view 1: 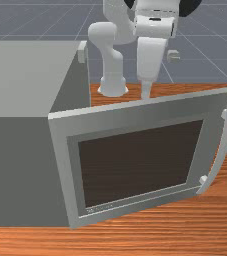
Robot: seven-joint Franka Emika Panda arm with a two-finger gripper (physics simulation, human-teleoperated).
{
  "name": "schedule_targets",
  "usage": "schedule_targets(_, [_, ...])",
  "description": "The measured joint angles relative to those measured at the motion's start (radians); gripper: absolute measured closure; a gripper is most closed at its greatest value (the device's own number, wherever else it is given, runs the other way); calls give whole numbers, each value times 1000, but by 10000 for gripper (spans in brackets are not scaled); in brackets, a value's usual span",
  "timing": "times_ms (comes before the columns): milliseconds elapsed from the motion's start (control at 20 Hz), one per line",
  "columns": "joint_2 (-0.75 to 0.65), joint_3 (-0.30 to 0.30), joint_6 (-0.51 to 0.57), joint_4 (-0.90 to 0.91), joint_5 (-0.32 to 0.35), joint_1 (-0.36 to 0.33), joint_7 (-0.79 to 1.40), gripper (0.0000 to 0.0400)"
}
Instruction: Close the microwave
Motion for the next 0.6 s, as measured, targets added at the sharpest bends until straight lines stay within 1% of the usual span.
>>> schedule_targets(100, [-65, -1, 51, -104, -5, 3, 8, 4])
schedule_targets(250, [-115, -4, 87, -180, -15, 13, 43, 1])
schedule_targets(400, [-104, -2, 76, -161, -25, 35, 85, 0])
schedule_targets(600, [-50, 12, 32, -73, -50, 101, 177, 0])
